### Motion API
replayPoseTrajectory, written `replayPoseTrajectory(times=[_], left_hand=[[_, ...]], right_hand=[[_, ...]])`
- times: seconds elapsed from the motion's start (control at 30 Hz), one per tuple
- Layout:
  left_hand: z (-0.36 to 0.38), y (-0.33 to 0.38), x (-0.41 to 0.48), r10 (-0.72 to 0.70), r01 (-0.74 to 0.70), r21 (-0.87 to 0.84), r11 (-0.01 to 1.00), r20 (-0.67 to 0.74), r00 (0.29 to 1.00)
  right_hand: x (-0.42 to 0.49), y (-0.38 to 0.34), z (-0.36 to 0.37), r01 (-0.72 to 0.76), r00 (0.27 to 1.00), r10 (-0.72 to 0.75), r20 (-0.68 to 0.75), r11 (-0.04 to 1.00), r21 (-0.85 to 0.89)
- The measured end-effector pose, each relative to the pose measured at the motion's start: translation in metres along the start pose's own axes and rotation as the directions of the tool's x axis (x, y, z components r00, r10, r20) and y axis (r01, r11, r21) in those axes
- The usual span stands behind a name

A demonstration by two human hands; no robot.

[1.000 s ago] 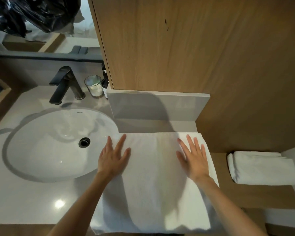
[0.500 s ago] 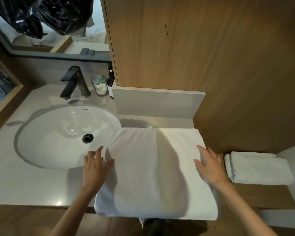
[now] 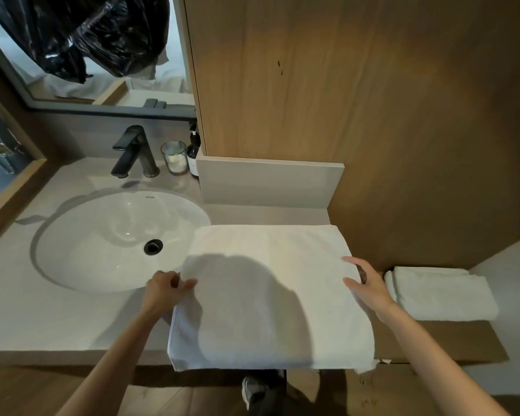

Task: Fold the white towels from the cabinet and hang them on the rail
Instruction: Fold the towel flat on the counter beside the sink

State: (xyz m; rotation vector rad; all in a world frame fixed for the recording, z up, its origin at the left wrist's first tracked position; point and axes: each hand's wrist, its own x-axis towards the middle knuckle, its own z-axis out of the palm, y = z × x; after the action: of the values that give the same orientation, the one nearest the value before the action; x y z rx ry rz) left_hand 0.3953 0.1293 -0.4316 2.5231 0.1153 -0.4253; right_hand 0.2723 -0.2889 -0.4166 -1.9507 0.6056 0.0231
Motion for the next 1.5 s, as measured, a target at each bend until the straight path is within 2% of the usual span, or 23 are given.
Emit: replayPoseTrajectory(times=[0.17,0.3,0.47,0.6,0.7,0.83,0.93,1.07,1.27,1.37,1.5], left_hand=[[-0.018,0.01,-0.016,0.024,-0.034,-0.297,0.954,-0.036,0.999],[-0.036,0.01,-0.03,-0.009,0.004,-0.584,0.812,-0.005,1.0],[-0.059,0.01,-0.048,0.038,-0.061,-0.644,0.762,-0.05,0.998],[-0.076,0.012,-0.069,0.277,-0.254,-0.553,0.793,-0.044,0.96],[-0.086,0.018,-0.083,0.353,-0.341,-0.402,0.85,-0.045,0.934],[-0.091,0.028,-0.101,0.378,-0.417,-0.262,0.87,-0.188,0.907],[-0.092,0.041,-0.113,0.372,-0.445,-0.188,0.876,-0.327,0.869],[-0.092,0.057,-0.128,0.43,-0.479,-0.02,0.877,-0.412,0.804],[-0.102,0.07,-0.155,0.451,-0.526,0.006,0.85,-0.524,0.722],[-0.107,0.08,-0.167,0.439,-0.518,0.035,0.855,-0.58,0.686],[-0.112,0.094,-0.166,0.38,-0.507,-0.025,0.862,-0.63,0.678]], right_hand=[[-0.018,-0.017,-0.015,-0.009,0.998,0.014,-0.056,0.996,0.092],[-0.035,-0.027,-0.027,-0.01,0.995,0.034,-0.095,0.971,0.238],[-0.064,-0.04,-0.042,0.03,0.996,-0.005,-0.088,0.957,0.289],[-0.084,-0.042,-0.054,0.027,0.999,-0.018,-0.032,0.958,0.285],[-0.099,-0.045,-0.059,0.069,0.994,-0.048,-0.097,0.971,0.231],[-0.112,-0.046,-0.065,0.159,0.964,-0.133,-0.228,0.982,0.102],[-0.119,-0.051,-0.07,0.242,0.926,-0.257,-0.275,0.966,-0.086],[-0.133,-0.066,-0.083,0.359,0.861,-0.441,-0.254,0.88,-0.31],[-0.146,-0.078,-0.114,0.408,0.806,-0.556,-0.204,0.771,-0.49],[-0.149,-0.085,-0.121,0.442,0.802,-0.582,-0.134,0.729,-0.523],[-0.138,-0.1,-0.122,0.452,0.804,-0.573,-0.161,0.764,-0.461]])
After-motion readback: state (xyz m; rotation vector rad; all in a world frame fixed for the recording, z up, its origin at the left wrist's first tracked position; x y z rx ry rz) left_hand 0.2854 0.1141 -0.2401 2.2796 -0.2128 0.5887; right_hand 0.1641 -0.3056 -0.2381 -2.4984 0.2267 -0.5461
